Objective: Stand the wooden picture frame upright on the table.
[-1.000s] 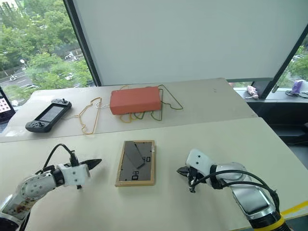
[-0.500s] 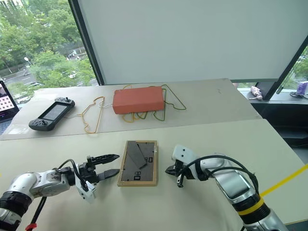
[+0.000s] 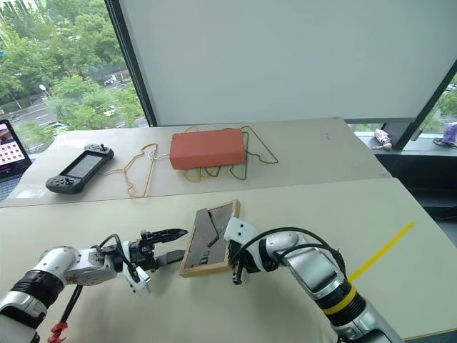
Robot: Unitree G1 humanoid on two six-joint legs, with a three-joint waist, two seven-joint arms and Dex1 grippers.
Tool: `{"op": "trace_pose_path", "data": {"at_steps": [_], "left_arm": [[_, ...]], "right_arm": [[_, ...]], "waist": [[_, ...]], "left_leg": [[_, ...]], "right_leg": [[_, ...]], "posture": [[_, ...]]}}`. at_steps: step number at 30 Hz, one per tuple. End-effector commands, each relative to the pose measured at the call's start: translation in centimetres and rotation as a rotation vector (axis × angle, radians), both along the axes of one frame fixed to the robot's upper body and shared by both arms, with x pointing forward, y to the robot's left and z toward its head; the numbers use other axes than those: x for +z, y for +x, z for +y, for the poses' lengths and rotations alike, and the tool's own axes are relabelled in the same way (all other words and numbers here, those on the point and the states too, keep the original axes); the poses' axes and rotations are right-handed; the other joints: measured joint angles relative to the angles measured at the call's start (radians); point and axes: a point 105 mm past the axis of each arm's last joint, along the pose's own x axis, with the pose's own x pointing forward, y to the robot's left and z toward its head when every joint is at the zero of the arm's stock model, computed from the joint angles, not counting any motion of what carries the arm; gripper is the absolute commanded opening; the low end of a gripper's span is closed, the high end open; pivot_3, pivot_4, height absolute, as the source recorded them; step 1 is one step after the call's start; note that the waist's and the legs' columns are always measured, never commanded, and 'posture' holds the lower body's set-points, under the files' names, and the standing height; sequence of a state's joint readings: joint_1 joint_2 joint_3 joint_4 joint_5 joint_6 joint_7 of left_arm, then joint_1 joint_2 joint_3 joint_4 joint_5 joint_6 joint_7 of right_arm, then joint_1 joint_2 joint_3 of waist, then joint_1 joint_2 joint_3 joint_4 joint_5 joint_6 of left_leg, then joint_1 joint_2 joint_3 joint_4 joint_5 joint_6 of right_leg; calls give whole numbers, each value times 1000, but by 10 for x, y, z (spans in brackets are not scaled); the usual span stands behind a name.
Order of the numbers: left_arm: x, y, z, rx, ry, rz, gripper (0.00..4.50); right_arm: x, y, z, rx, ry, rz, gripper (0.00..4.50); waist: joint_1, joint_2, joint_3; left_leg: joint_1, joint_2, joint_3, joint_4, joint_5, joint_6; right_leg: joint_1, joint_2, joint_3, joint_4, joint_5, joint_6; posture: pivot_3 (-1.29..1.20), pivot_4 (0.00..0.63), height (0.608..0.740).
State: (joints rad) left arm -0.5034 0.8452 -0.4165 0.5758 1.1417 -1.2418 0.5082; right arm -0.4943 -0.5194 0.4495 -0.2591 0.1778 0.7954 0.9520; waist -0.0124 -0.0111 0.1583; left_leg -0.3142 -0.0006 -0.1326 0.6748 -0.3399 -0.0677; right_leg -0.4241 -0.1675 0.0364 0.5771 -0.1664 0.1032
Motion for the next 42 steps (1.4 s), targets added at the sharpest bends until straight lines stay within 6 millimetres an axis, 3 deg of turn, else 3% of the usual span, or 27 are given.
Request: {"op": "trace_pose_path", "data": {"at_steps": [1, 6, 13, 18, 29, 42], "left_arm": [[-15, -16, 9, -36, 65, 86, 4122], [-11, -16, 21, -5, 72, 93, 4122], [-12, -21, 35, 27, 101, 119, 4122], [-13, -22, 32, 19, 103, 122, 4122], [-13, -13, 14, -26, 82, 116, 4122], [-14, -13, 9, -51, 75, 133, 4122]], "right_arm": [[3, 3, -9, -18, -8, -29, 0], [-2, 5, -26, -53, -43, -32, 0], [-17, 7, -74, -131, -159, -39, 0], [-21, 7, -90, -162, -200, -49, 0], [8, 4, -41, -79, -157, -118, 0], [19, 3, -14, -20, -230, -177, 0]], "waist": [[-2, 0, 0], [-8, 0, 0], [0, 0, 0], [2, -2, -1], [-1, -1, -2], [-1, -1, -2]], "left_leg": [[0, 0, 0, -1, 0, 0], [0, 0, 0, -3, 0, 0], [1, 0, 0, -3, -1, 1], [3, 0, 1, -2, -1, 1], [4, 1, 1, -2, -1, 2], [3, 1, 1, -2, 1, -1]], "right_leg": [[0, 0, -1, 0, 0, 0], [-1, 0, -1, 0, 0, 0], [1, 0, -1, 0, 0, 0], [3, -1, -1, 0, 0, 1], [3, 0, -1, 1, 0, 1], [2, 0, -1, 1, 0, 0]], "posture": [[0, 150, 740], [0, 150, 740], [0, 150, 740], [0, 150, 740], [0, 150, 740], [0, 150, 740]]}}
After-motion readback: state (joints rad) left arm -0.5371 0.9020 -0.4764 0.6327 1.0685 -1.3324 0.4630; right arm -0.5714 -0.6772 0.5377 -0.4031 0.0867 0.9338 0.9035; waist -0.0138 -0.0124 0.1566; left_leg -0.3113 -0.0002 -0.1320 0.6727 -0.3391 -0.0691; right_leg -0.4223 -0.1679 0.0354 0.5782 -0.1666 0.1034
